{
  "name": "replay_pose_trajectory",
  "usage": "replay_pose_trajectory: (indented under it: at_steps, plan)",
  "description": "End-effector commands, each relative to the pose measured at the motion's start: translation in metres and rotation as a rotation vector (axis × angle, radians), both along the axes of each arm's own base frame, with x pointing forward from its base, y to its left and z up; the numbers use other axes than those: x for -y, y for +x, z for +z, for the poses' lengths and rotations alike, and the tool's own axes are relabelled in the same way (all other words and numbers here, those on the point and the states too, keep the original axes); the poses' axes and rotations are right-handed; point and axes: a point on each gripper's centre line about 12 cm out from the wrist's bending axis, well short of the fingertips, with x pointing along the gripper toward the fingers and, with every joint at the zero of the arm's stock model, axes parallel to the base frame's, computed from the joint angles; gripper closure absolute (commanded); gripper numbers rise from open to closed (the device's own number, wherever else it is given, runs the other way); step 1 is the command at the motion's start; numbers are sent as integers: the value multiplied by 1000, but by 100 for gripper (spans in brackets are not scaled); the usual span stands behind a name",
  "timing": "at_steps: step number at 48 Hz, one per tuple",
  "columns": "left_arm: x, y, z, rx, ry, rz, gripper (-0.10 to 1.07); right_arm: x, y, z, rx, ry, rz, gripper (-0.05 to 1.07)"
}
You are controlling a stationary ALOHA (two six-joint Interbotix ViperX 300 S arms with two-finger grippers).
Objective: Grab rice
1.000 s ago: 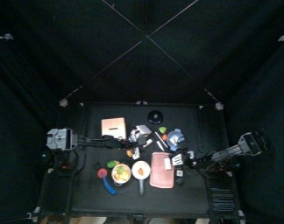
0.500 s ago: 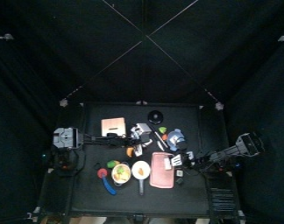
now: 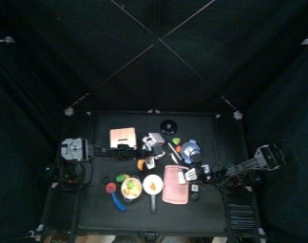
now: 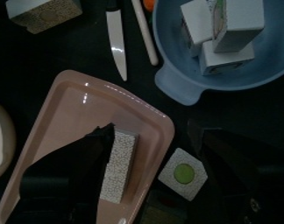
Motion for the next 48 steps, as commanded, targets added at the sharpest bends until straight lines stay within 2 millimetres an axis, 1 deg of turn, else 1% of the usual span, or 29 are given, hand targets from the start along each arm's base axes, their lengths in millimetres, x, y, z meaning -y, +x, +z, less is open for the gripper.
replay_pose_trajectory:
  at_steps: [1,16,21,28,32,35,40,48]
  plan:
    - [-3,6,10,32,6,3,12,0,3,5,19,2,-2,5]
    - [-4,6,6,21,6,4,13,0,2,4,15,5,-5,5]
    - [-4,5,6,12,5,7,17,0,2,4,15,5,-5,5]
    - [-5,3,2,-18,3,12,26,0,2,4,16,5,-6,5]
    - [-5,3,2,-20,3,12,28,0,2,4,14,4,-5,5]
    - [-4,4,5,-13,6,10,28,0,2,4,14,5,-5,5]
    - [-2,5,17,10,17,-1,29,0,2,4,13,5,-6,5]
    - [12,5,39,47,42,-42,29,0,2,4,15,6,-6,5]
